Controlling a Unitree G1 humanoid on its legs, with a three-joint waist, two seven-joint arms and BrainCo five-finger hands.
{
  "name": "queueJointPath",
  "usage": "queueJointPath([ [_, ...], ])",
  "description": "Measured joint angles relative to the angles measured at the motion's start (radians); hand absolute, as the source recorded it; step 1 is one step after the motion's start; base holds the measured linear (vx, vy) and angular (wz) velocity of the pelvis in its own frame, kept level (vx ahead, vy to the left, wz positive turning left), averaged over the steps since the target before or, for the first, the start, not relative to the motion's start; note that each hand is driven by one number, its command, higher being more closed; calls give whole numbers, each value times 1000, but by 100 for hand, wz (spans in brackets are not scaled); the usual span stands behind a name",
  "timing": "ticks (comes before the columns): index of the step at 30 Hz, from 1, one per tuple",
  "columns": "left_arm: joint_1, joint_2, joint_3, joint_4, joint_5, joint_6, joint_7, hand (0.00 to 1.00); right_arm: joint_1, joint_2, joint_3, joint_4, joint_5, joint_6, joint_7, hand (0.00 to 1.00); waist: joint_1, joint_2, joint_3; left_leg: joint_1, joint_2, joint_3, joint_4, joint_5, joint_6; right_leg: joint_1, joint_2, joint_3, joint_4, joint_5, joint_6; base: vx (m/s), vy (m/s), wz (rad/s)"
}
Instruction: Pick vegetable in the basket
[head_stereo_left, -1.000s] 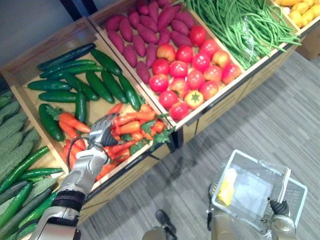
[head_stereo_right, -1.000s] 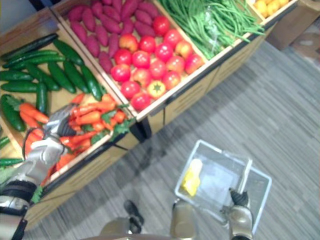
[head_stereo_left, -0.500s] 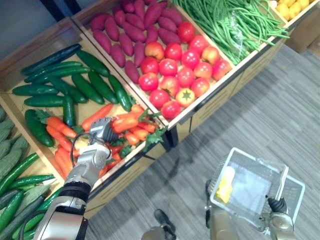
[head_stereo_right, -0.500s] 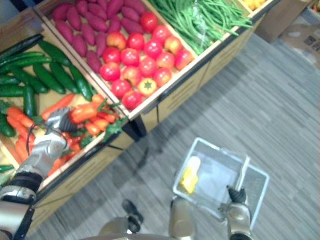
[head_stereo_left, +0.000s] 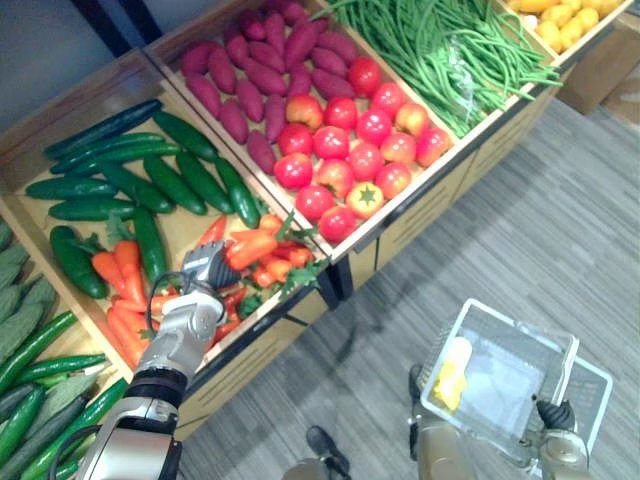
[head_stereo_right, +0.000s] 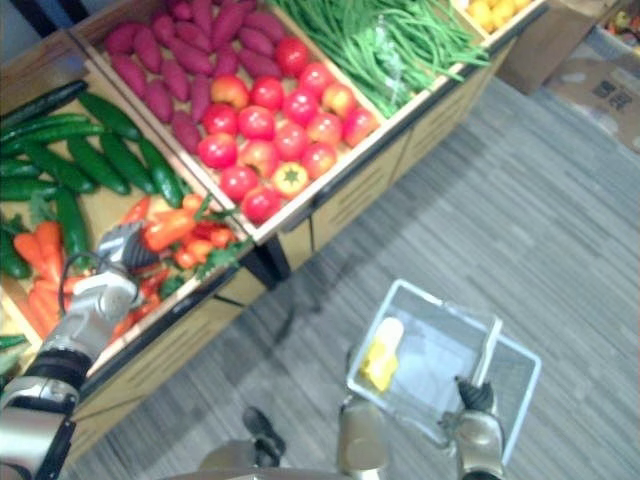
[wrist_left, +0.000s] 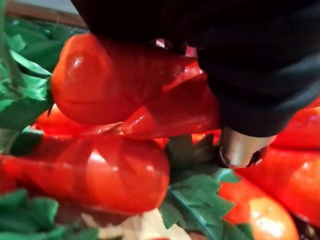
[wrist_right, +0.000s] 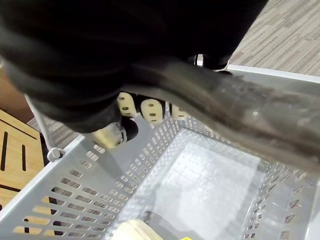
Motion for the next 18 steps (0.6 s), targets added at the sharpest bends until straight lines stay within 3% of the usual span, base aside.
queueJointPath([
  [6, 72, 47, 59, -205, 24, -3, -4, 100, 15, 6, -31, 0, -29, 1, 3, 100, 33, 5, -6, 24, -2, -54, 0, 1, 1, 57, -2, -53, -2, -1, 0, -28, -23, 21],
  [9, 92, 55, 79, -231, 26, -4, -16, 100, 20, 6, -39, 3, -40, 4, 9, 100, 50, 10, -12, 24, -3, -76, 0, 4, 5, 72, -5, -77, -3, -1, -1, -35, -34, 20],
  [18, 187, 71, 120, -306, 30, -9, -46, 100, 21, 6, -69, 43, -42, 16, 24, 100, 65, 6, -70, 22, -15, -108, -5, 13, 17, 93, -17, -107, -12, -1, -1, -42, -28, 11],
])
